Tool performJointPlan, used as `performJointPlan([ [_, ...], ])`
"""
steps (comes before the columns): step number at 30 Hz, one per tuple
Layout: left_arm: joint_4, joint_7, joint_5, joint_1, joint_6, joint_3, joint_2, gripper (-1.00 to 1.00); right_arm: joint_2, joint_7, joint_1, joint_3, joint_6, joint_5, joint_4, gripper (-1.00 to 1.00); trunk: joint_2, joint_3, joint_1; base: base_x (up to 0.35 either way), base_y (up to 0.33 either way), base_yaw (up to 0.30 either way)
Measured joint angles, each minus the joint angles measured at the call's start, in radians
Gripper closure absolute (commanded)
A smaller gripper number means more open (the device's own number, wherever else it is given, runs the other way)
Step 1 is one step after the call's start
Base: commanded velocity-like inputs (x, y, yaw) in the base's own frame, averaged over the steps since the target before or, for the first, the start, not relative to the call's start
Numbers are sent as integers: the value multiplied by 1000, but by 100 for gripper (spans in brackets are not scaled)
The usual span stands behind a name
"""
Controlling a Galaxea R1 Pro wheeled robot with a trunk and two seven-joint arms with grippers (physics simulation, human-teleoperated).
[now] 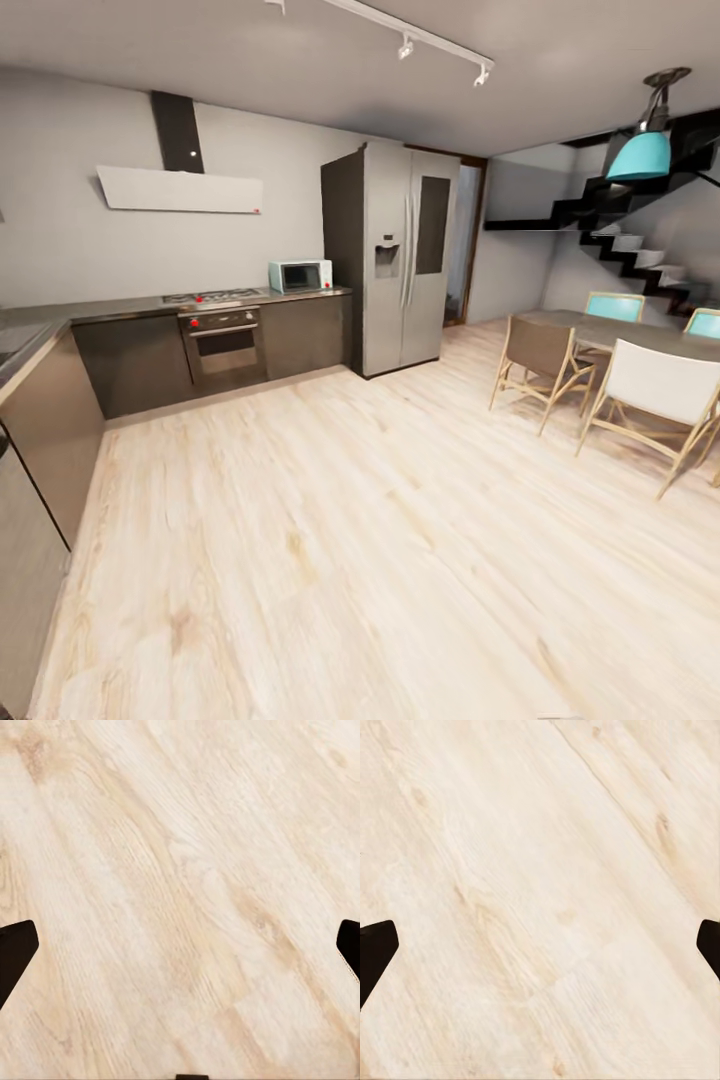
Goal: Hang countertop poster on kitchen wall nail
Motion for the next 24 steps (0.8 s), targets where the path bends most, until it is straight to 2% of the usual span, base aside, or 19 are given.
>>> performJointPlan([
  [7,0,0,0,0,0,0,0,-100,0,0,0,0,-1,0,0,-100,0,0,0,102,-87,294],
  [24,1,0,0,0,0,0,0,-100,0,0,0,0,0,0,0,-100,0,0,0,4,-4,294],
])
